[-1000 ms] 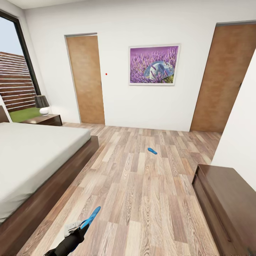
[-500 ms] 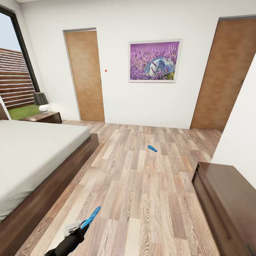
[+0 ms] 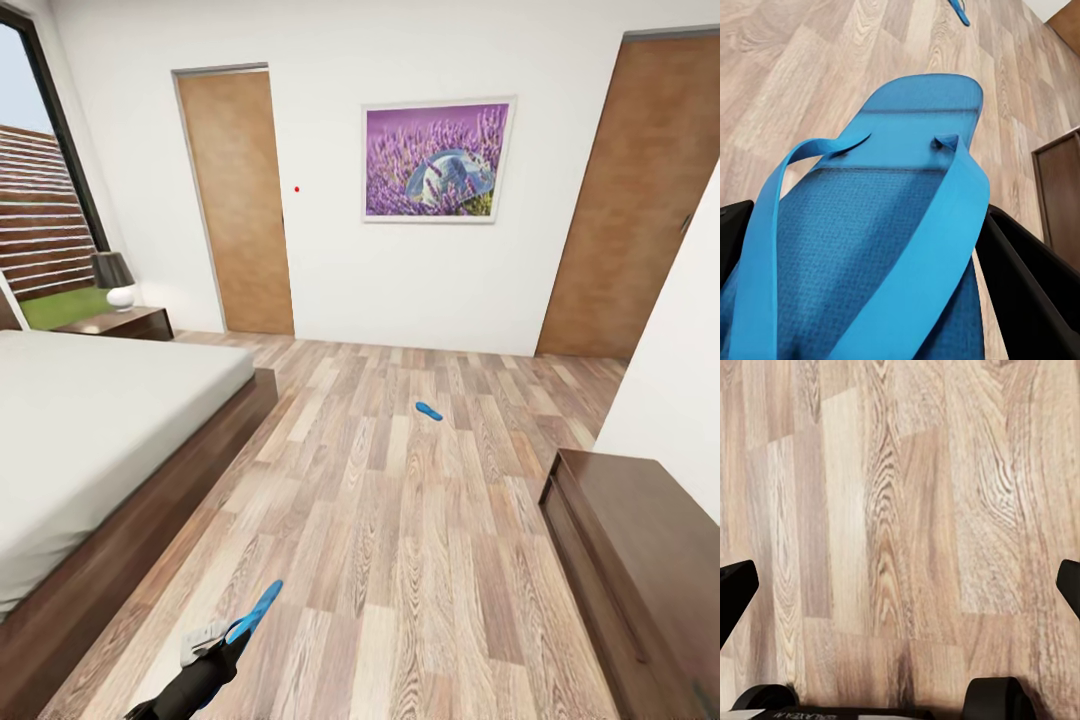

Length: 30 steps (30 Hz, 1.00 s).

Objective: In the bedroom, move the book from the bed onto either nightstand, and place the two sandals side by side next to the bed.

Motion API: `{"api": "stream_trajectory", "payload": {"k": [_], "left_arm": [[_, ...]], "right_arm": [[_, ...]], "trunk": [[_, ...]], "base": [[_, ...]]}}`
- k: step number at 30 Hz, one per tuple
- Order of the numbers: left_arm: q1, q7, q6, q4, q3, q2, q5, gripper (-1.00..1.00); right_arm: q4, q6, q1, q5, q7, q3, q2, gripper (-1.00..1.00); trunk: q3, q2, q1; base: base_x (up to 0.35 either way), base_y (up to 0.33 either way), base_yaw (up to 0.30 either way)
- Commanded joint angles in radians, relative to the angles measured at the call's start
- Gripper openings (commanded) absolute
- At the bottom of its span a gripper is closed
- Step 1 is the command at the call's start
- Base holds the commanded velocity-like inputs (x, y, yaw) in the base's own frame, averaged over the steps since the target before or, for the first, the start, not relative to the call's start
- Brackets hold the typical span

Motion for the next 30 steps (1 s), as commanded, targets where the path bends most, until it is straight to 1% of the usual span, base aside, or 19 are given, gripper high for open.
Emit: {"api": "stream_trajectory", "payload": {"k": [1,8,14,30], "left_arm": [[-0.001,-0.004,-0.002,0.001,0.004,0.000,0.001,-1.00],[-0.001,-0.005,-0.002,0.001,0.004,0.000,0.001,-1.00],[-0.001,-0.005,-0.002,0.001,0.004,0.000,0.001,-1.00],[-0.001,-0.005,-0.002,0.001,0.004,0.000,0.001,-1.00]], "right_arm": [[0.000,0.011,0.000,-0.009,0.004,-0.002,0.000,1.00],[0.000,0.010,0.000,-0.009,0.003,-0.002,0.000,1.00],[0.000,0.009,0.000,-0.009,0.003,-0.002,0.000,1.00],[0.002,0.009,0.000,-0.009,0.002,-0.002,0.000,1.00]], "trunk": [[-0.003,0.000,0.000],[-0.014,0.000,0.000],[-0.021,0.000,0.000],[-0.023,0.000,0.000]], "base": [[0.000,0.000,0.000],[0.000,0.000,-0.007],[0.000,0.000,-0.088],[0.000,0.000,-0.009]]}}
